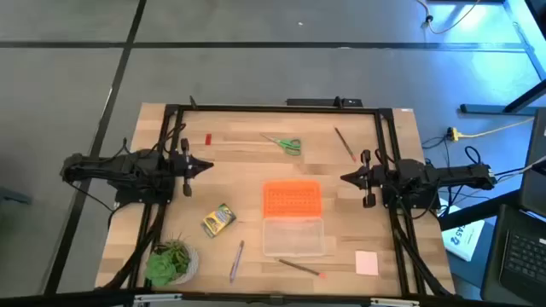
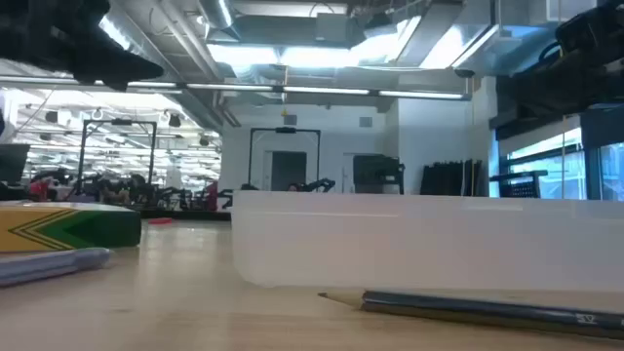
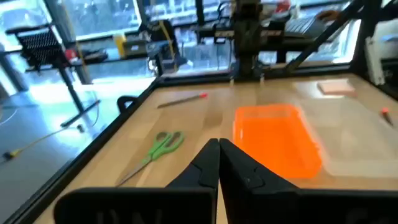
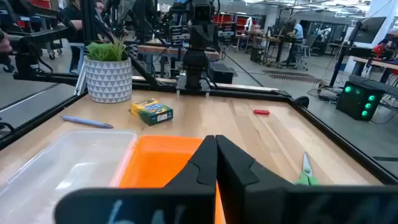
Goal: Pack school essentials
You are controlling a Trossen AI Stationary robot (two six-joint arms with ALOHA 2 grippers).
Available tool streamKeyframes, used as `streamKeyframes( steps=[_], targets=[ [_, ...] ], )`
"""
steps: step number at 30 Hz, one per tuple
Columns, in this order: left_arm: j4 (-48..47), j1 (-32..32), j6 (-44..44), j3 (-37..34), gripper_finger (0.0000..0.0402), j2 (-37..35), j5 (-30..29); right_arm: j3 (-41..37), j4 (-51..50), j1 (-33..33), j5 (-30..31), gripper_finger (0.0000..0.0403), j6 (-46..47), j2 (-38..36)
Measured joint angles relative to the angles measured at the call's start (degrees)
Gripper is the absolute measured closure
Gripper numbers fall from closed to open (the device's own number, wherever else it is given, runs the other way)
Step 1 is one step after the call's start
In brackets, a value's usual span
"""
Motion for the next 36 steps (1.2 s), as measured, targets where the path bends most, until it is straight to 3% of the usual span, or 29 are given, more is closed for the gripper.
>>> streamKeyframes(
  steps=[9,17,24,29,36],
  targets=[
    [-10.8,0.0,-3.3,10.7,0.0401,10.2,-6.2,0.0,0.0,0.0,0.3,0.0400,0.3,0.0],
    [-28.4,0.0,-14.4,25.9,0.0401,24.3,-11.9,0.0,-0.1,0.0,1.7,0.0401,1.5,0.0],
    [-38.4,0.0,-22.5,38.2,0.0401,38.0,-12.2,0.0,-0.5,0.0,4.9,0.0401,1.6,0.0],
    [-41.8,0.0,-21.5,45.9,0.0401,45.9,-11.2,0.2,-0.9,0.0,5.2,0.0401,3.1,0.0],
    [-41.6,0.0,-15.5,52.0,0.0389,52.0,-10.2,6.9,-9.6,0.0,15.2,0.0402,2.8,4.4]
  ],
)
